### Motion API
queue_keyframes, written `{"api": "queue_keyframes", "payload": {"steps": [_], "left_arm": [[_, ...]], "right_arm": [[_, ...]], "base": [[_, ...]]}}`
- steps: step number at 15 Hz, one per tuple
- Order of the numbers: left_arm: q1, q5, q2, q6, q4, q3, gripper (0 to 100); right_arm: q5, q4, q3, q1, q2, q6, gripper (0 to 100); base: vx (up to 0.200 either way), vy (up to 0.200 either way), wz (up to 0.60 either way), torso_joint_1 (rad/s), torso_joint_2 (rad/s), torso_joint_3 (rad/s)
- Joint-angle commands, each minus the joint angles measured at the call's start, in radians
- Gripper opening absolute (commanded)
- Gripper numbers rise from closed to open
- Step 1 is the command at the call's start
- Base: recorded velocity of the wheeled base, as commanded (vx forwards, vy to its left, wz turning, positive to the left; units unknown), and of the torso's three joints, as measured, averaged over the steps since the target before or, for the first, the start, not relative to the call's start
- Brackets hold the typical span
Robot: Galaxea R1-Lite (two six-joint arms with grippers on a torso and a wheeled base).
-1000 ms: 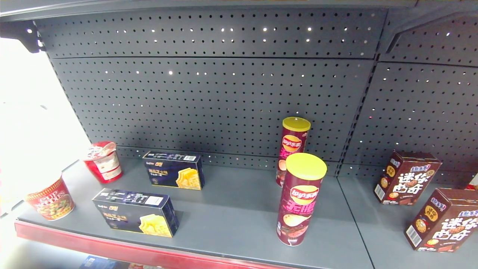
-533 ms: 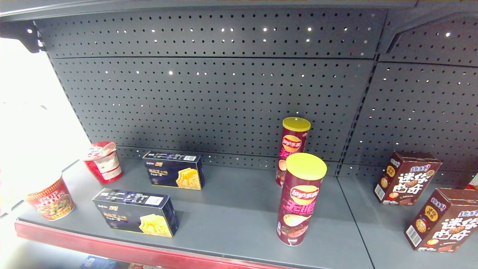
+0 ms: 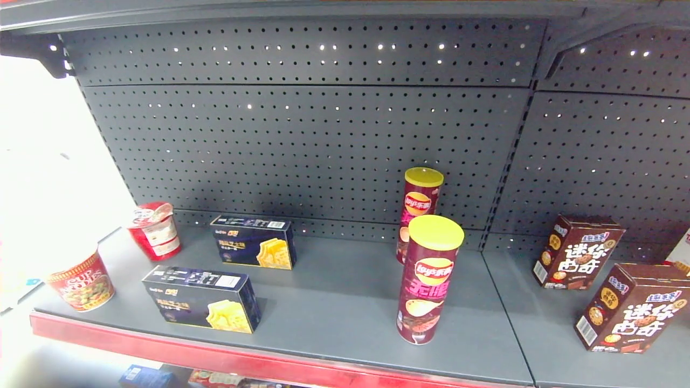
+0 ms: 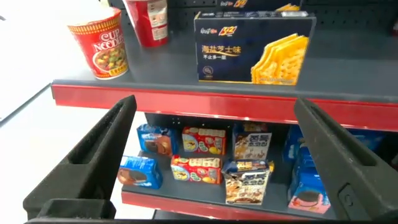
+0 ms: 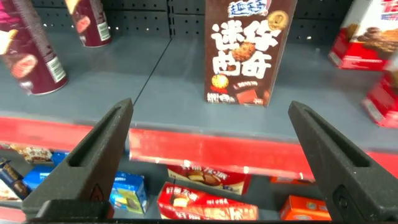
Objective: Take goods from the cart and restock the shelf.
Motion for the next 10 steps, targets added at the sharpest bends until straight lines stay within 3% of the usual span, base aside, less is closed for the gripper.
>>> {"api": "queue_keyframes", "payload": {"steps": [1,4,10], "left_arm": [[0.0,0.001,0.0,-0.002,0.0,0.0,100],[0.0,-0.001,0.0,-0.008,0.0,0.0,100],[0.0,0.001,0.0,-0.009,0.0,0.0,100]], "right_arm": [[0.0,0.001,0.0,0.0,0.001,0.0,100],[0.002,0.001,0.0,0.0,0.001,-0.002,100],[0.002,0.001,0.0,0.0,0.001,-0.002,100]], "base": [[0.0,0.0,0.0,0.0,0.0,0.0],[0.0,0.0,-0.6,0.009,0.01,-0.001],[0.0,0.0,0.0,0.0,0.0,0.0]]}}
